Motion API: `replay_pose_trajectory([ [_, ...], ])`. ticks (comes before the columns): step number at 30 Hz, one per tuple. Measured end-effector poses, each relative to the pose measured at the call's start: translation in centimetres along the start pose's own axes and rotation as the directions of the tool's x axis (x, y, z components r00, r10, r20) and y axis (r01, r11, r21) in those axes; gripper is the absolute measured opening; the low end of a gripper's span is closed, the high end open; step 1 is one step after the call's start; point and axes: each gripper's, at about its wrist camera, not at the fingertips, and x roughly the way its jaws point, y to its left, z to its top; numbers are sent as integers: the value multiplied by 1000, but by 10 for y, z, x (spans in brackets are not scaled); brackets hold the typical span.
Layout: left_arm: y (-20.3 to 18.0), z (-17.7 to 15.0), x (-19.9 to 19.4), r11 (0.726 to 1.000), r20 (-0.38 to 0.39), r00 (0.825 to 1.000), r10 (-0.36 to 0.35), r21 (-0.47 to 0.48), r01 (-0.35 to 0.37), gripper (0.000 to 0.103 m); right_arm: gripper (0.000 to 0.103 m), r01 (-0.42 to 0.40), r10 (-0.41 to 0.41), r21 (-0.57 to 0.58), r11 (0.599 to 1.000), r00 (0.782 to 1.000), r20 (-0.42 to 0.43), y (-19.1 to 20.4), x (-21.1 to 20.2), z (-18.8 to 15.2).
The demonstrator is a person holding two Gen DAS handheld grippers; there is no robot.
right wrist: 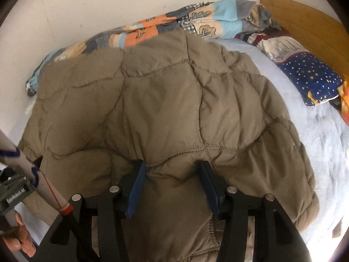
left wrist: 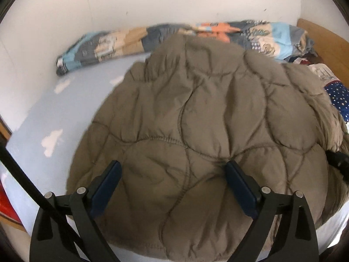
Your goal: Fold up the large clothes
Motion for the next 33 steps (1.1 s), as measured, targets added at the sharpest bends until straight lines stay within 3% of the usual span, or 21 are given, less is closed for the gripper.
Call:
replay_pose_trajectory([
  [3,-4,-1,-24,999,72,997,-25,21,24,96,56,-42,41,27,999,998,58,-9,-25,-2],
  [8,-23,-8,-50,994,171,985,-25,113,6,96,56,12,-13,6,1000,991,132,-24,-58,-14],
  [17,-56,-20,-41,971,143,989,-31,237,-4,96,56,88,-97,164,983,994,49,-61,-46,-17],
  [33,-61,-24,-28,969,110,994,-28,249,0,96,62,62,-49,229,971,997,-61,-70,-15,-20],
])
